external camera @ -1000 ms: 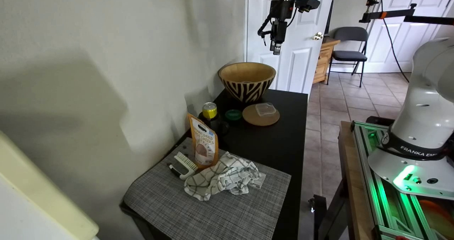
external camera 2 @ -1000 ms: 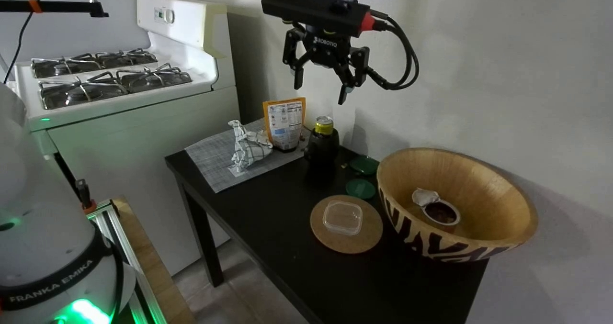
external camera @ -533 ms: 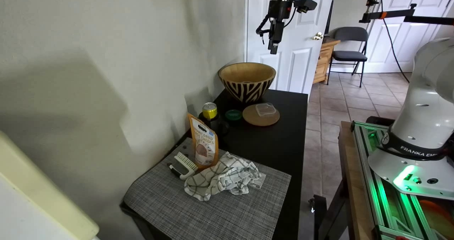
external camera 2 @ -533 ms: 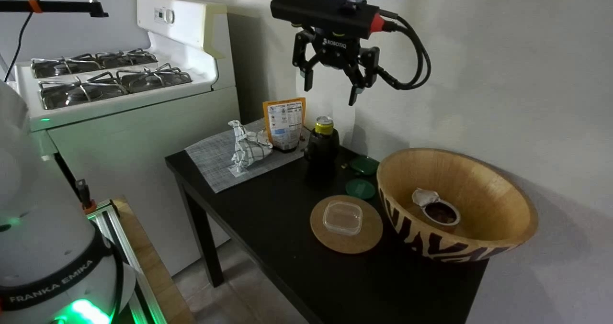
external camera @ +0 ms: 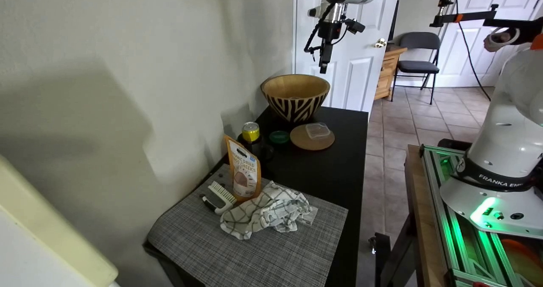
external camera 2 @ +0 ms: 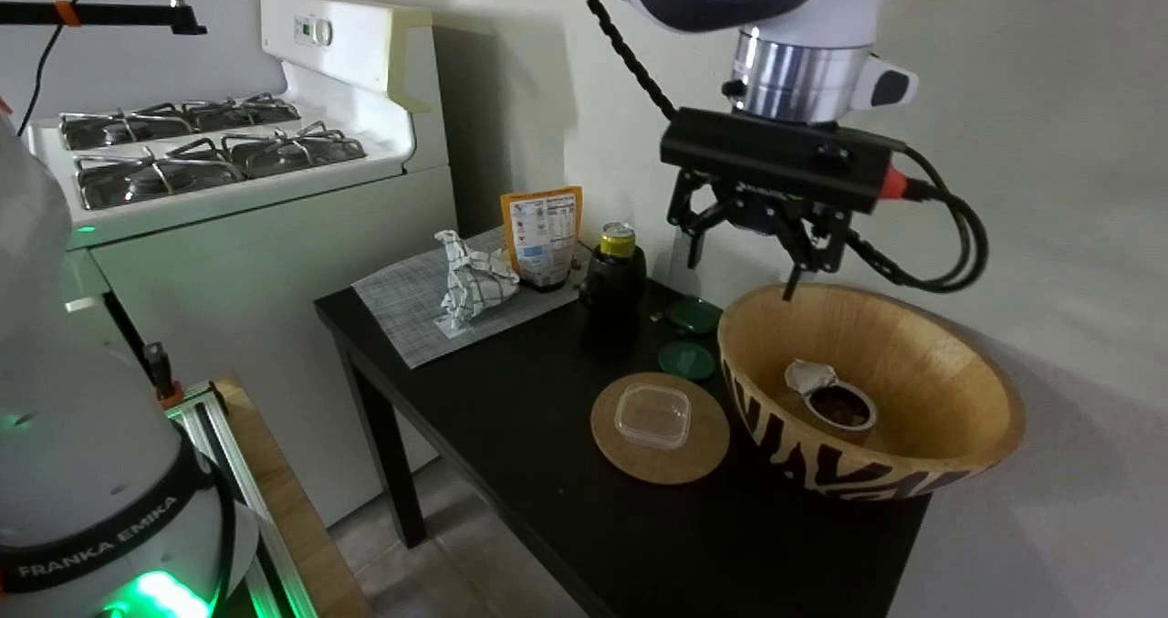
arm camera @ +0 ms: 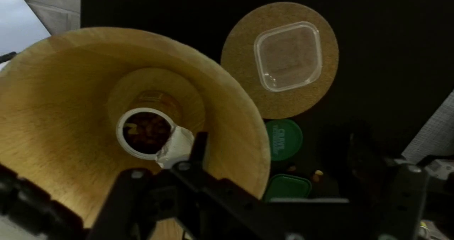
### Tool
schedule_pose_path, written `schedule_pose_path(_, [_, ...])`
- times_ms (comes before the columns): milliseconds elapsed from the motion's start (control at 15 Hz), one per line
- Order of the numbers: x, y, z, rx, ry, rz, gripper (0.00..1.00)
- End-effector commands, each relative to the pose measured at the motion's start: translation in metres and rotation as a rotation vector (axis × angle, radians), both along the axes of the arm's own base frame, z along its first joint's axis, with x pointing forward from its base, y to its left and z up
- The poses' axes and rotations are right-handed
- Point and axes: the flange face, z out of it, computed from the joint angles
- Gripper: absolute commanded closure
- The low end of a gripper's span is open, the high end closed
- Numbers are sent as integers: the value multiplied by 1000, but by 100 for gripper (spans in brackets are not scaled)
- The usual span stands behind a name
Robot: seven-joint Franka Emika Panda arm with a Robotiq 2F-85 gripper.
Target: Remove the can from the bowl
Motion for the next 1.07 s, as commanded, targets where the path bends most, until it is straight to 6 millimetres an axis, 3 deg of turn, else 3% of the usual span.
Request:
schedule_pose_path(0, [32, -61, -32, 10, 19, 39, 0])
schedule_pose_path(200, [59, -98, -52, 4, 22, 59, 0])
schedule_pose_path(333, [82, -108, -61, -5, 19, 51, 0])
schedule_pose_path(400, [86, -112, -56, 8, 22, 31, 0])
schedule_pose_path(467, [67, -103, -55, -30, 18, 45, 0])
schedule_pose_path(667, [85, -109, -58, -22, 23, 46, 0])
schedule_pose_path(1000, [101, -52, -82, -52, 11, 142, 0])
